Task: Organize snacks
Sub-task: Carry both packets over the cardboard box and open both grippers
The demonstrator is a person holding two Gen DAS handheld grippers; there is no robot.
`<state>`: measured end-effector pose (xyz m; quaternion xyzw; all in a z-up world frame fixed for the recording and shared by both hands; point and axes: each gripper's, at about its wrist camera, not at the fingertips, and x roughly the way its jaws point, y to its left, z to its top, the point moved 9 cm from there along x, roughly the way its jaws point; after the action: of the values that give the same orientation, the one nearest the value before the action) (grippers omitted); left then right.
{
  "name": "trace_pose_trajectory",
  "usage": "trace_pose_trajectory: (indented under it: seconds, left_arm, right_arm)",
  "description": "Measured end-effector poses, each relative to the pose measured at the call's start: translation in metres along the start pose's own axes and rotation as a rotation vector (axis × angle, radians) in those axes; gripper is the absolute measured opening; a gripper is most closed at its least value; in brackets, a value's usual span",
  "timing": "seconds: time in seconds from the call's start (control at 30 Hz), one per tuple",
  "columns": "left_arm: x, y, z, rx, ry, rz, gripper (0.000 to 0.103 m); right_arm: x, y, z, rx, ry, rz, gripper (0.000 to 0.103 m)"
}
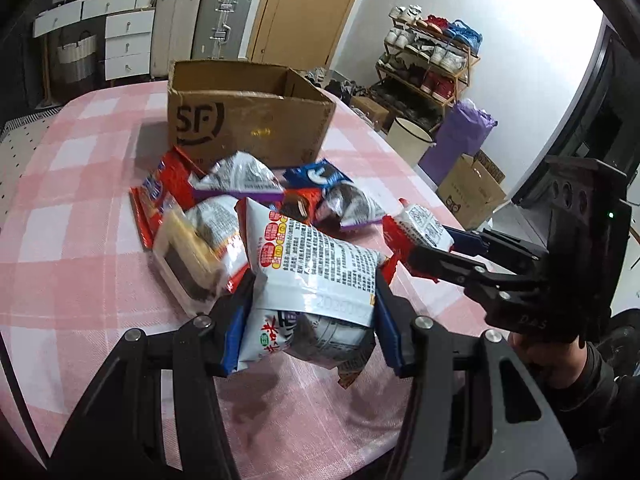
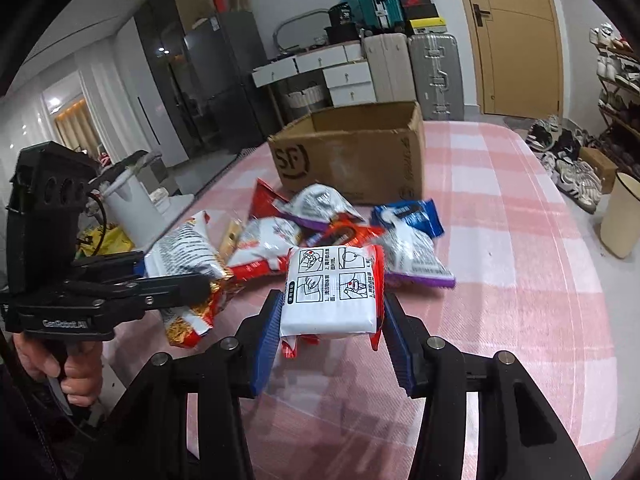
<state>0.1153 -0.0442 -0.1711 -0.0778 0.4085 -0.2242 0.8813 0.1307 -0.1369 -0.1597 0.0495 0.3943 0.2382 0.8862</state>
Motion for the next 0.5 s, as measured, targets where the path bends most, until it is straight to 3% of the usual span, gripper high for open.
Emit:
trace_pose_trajectory:
  seconds: [0.23, 0.5]
  left_arm:
    - [-0.018, 0.012, 0.034, -0.015, -0.043, 0.013, 0.051]
    - [-0.033, 0.032, 0.092, -0.028, -0.101, 0.077, 0.051]
  right_arm:
    - [-0.006, 0.011, 0.034, -0.016, -0.032, 0.053, 0.049]
    - [-0.003, 0.021, 0.082, -0.055, -0.057, 0.097, 0.049]
